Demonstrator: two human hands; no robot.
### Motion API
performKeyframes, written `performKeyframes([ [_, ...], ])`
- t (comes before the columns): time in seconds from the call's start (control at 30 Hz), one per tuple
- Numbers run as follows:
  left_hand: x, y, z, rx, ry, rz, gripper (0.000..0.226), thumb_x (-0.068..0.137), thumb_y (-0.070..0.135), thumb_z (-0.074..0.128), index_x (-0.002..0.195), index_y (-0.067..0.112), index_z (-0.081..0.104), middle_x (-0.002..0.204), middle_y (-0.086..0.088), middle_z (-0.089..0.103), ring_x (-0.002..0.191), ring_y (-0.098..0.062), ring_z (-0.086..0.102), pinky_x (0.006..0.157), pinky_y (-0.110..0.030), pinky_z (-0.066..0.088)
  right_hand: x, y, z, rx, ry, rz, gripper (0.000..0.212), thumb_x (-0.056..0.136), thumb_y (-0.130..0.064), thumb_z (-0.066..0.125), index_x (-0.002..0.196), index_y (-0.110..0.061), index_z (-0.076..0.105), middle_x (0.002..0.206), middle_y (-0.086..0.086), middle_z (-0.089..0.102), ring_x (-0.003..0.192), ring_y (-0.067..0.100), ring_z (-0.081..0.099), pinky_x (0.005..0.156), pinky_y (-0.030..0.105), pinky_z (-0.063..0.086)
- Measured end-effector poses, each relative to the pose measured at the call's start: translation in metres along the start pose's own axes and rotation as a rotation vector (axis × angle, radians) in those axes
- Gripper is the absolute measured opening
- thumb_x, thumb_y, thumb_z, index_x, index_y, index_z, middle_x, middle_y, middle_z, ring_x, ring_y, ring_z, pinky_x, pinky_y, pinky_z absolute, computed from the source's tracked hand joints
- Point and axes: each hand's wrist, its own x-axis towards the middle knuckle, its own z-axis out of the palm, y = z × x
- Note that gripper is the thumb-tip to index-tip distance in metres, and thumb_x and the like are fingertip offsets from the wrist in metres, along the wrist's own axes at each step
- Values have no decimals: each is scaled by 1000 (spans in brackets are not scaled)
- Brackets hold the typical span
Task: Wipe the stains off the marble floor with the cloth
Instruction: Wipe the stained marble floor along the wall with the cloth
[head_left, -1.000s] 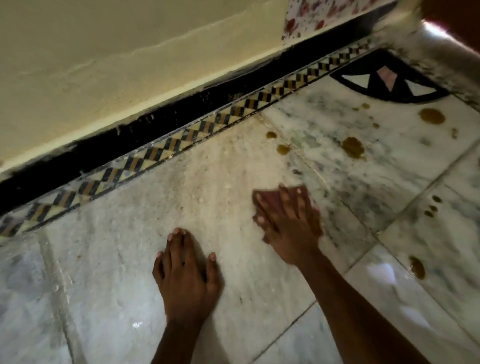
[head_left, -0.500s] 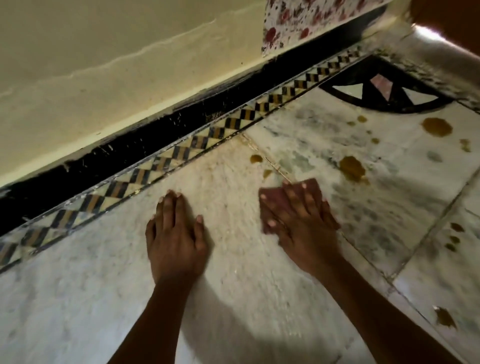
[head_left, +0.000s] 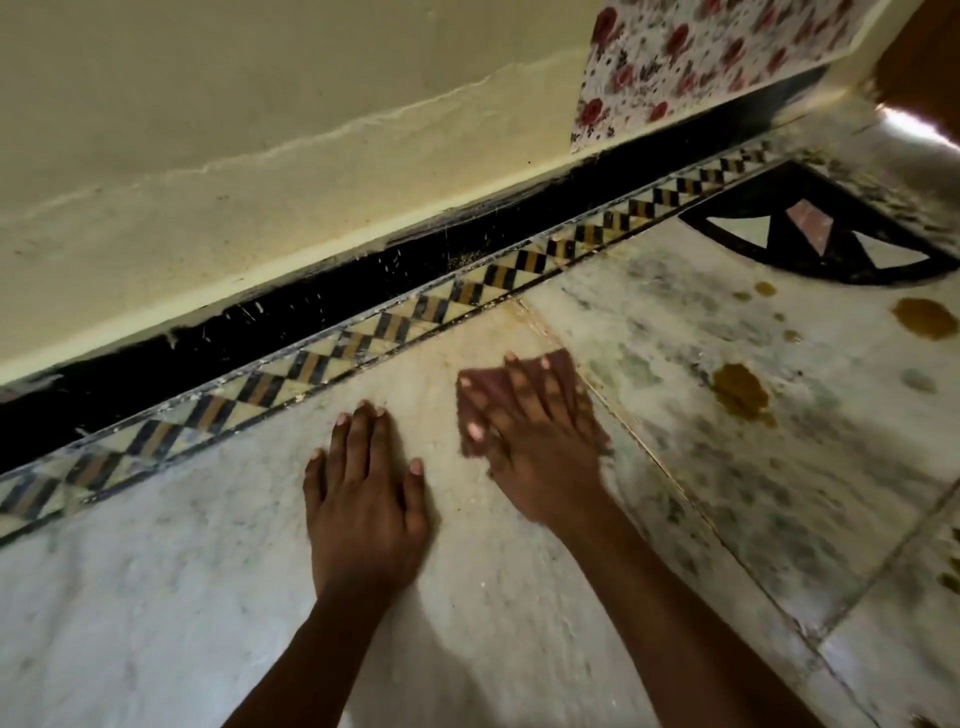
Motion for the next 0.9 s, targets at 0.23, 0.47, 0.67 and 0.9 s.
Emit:
performKeyframes([
  [0.23, 1, 2, 1, 11, -4, -11, 73, 109, 55, 16, 173, 19, 15, 182, -1, 10, 168, -19, 5, 136, -48, 6, 49, 3, -3, 88, -12, 454, 64, 107, -60, 26, 167, -51, 4, 180, 6, -11, 163, 44, -15, 128, 69, -5],
  [0.47, 0, 2, -3, -4, -19, -7, 73, 109, 54, 20, 171, 16, 23, 181, -4, 17, 168, -21, 11, 135, -48, 10, 35, -47, 3, 19, -108, -148, 58, 107, -62, 18, 163, -60, 3, 180, -7, -9, 165, 33, -17, 129, 65, -7],
  [0.67, 0, 1, -3, -16, -40, -4, 74, 109, 56, 19, 172, 17, 16, 181, -4, 13, 168, -20, 7, 136, -50, 10, 22, -4, 3, 25, 23, 240, 60, 103, -66, 19, 163, -58, 20, 181, -1, 8, 165, 40, 0, 128, 68, 4],
  [0.9, 1, 2, -2, -25, -44, -18, 75, 109, 57, 18, 173, 18, 10, 182, -4, 11, 168, -20, 5, 136, -49, 7, 99, -72, 6, 16, -108, -148, 57, 109, -62, 18, 164, -58, 3, 180, -9, -6, 165, 32, -15, 129, 65, -6],
])
